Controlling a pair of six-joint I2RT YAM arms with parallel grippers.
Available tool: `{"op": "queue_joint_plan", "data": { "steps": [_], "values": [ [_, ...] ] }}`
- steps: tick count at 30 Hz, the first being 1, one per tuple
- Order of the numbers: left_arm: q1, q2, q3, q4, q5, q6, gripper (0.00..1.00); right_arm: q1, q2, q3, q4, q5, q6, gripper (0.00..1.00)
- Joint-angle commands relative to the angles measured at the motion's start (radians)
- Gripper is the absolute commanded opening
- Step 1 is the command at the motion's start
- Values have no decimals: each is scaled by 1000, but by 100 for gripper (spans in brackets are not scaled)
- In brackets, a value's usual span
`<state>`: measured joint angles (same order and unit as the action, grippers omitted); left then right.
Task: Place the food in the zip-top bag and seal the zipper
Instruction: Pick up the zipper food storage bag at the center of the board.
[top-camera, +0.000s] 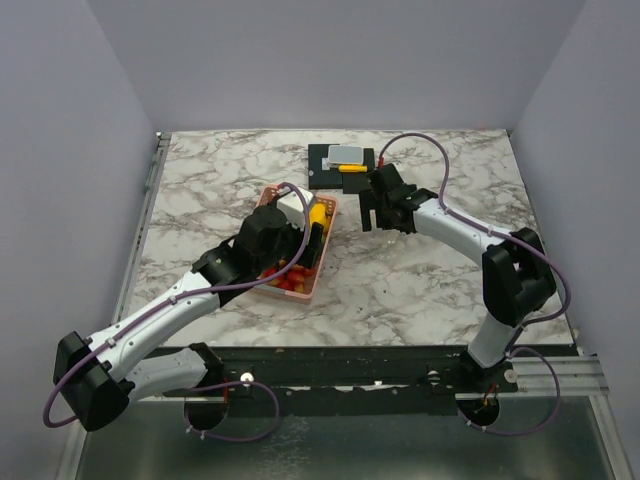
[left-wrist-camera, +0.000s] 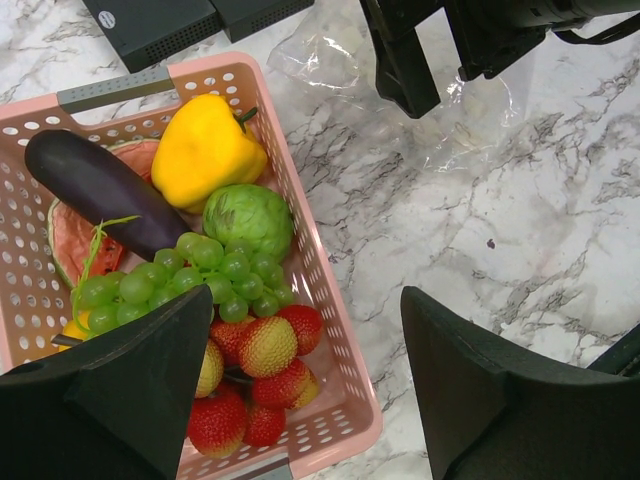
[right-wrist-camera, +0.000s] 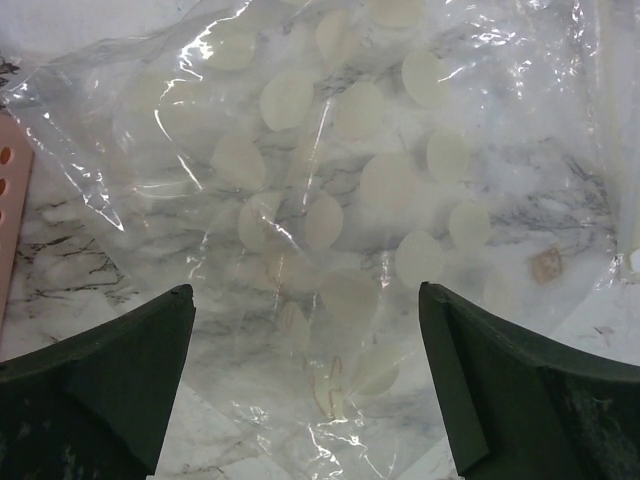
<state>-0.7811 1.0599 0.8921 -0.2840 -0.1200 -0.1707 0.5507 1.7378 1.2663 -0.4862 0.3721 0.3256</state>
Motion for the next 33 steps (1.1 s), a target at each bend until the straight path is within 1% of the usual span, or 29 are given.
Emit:
{"op": "queue_joint_plan", "data": {
  "steps": [1,3,7,11,14,17,19,22,24,25,29,33],
  "values": [
    [-6,12,30,-20,-17,14,78,-14,47,-8,38,5,-18,100],
    [-6,12,30,-19,-17,13,78,-14,56,-15,50,-1,-19,98],
    [-6,12,30,-20,-17,16,79,-14,69,-28,68,-10,-20,90],
    [-5,14,30,-20,-17,17,79,-14,74,-38,75,-7,-19,75],
    [-6,14,30,-23,-18,17,79,-14,70,-49,81,-3,-24,62],
    [-6,15,31,-23,-16,20,79,-13,71,-53,76,8,-25,55],
    [-6,16,31,-24,-16,20,79,-14,70,-55,70,15,-26,44],
    [-6,15,32,-26,-18,20,79,-13,60,-61,63,24,-29,24],
    [-5,15,32,-26,-19,21,79,-13,48,-70,63,24,-34,7],
    [-6,14,31,-25,-20,21,79,-13,42,-72,62,25,-35,2],
    [-6,13,32,-25,-22,21,79,-13,4,-87,58,20,-47,1],
    [-6,10,31,-26,-26,21,79,-11,-68,-110,62,-15,-59,1]
  ]
}}
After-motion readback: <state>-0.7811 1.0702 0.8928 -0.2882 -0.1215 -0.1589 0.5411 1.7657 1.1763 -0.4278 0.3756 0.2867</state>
